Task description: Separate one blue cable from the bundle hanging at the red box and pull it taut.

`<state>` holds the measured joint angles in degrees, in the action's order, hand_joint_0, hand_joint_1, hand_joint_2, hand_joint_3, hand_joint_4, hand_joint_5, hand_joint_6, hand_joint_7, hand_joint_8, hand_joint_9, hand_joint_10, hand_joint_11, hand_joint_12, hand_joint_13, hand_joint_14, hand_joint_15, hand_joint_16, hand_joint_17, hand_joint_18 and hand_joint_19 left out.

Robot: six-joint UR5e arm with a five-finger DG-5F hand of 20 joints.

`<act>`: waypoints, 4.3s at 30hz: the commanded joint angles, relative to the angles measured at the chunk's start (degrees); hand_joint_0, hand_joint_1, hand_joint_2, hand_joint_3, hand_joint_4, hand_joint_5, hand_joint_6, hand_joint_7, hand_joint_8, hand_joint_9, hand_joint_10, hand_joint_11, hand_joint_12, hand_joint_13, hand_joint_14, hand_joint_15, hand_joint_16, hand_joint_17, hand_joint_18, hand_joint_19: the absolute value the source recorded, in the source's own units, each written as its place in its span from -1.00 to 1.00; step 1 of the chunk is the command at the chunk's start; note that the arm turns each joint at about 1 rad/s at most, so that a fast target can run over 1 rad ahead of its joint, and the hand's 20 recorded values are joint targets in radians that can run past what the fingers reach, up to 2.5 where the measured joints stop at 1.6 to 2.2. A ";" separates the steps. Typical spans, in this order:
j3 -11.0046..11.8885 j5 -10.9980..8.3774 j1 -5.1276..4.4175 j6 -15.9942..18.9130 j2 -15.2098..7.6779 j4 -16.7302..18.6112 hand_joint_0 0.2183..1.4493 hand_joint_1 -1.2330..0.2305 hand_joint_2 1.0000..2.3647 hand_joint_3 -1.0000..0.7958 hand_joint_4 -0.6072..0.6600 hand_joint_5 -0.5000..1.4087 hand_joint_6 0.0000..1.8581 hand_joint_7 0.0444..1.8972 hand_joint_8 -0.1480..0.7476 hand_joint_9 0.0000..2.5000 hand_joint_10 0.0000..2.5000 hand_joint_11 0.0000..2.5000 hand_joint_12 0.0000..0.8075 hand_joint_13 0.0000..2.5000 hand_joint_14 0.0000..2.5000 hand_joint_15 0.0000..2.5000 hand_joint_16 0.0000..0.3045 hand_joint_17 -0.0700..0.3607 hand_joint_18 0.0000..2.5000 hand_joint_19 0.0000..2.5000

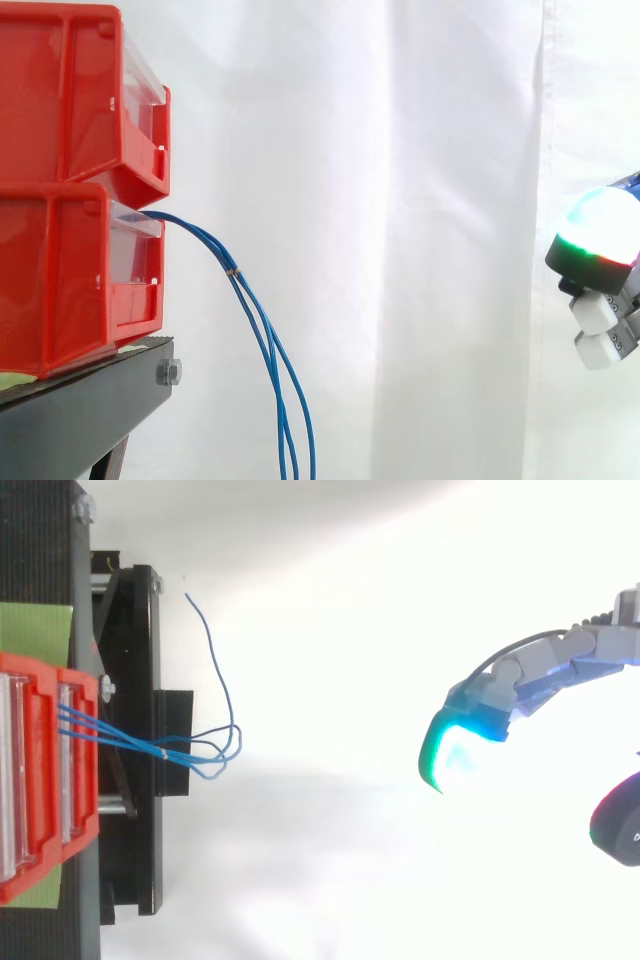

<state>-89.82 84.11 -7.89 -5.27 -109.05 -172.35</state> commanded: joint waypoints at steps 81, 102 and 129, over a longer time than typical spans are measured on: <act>18.98 -17.93 -4.32 -2.90 -26.83 19.86 -0.48 0.03 -1.00 -0.44 0.37 -0.69 -0.46 -0.14 -0.08 -0.60 -0.99 -0.79 -0.15 -0.72 -0.99 -0.86 -0.67 -0.15 -0.62 -0.59; 18.98 -15.91 -5.46 8.96 -26.83 21.97 -0.47 -0.07 -1.00 -0.44 0.40 -0.68 -0.46 -0.13 -0.04 -0.52 -0.99 -0.75 -0.15 -0.63 -0.99 -0.82 -0.68 -0.16 -0.55 -0.58; 18.90 -15.73 -5.73 8.35 -26.91 24.87 -0.34 0.04 -0.99 -0.34 0.33 -0.61 -0.46 0.18 -0.03 -0.44 -0.99 -0.72 -0.19 -0.55 -0.99 -0.79 -0.69 -0.18 -0.51 -0.57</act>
<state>-70.93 68.37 -13.62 3.23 -135.93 -147.70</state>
